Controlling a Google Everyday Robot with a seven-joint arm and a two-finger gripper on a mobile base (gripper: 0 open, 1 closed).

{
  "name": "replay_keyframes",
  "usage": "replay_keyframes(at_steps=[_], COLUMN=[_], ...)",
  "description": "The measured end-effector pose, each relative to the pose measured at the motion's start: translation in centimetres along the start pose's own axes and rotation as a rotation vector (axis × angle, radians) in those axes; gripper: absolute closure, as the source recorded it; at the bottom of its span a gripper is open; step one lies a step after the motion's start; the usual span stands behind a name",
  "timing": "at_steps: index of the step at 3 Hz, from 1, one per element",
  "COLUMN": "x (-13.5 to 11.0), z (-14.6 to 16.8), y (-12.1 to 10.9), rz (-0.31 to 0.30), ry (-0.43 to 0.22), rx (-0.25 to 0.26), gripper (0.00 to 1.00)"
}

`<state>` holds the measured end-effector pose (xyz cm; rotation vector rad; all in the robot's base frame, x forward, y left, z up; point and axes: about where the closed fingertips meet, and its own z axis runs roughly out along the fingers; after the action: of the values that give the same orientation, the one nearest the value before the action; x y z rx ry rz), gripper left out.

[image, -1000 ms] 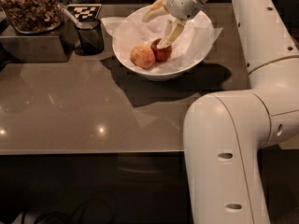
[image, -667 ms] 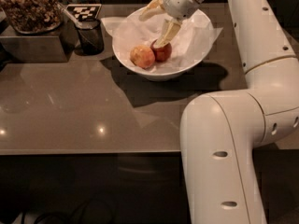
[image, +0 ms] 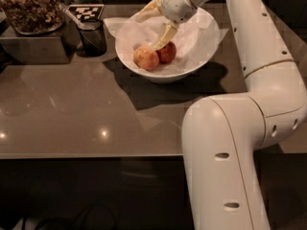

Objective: Pick apple from white bowl

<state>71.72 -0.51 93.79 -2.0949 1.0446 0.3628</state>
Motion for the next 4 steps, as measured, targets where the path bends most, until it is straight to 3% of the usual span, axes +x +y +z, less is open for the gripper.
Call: replay_keyframes(at_steps=[1,3,4], x=[0.6,1.1,0.9], z=[0.9,1.8,2.5], y=[0.6,3.5,4.0], rz=[0.028,0.098,0.095], ry=[-0.013,-0.003,0.002], rx=[-0.016,-0.096,-0.118], gripper=[0.36,0.31,0.32])
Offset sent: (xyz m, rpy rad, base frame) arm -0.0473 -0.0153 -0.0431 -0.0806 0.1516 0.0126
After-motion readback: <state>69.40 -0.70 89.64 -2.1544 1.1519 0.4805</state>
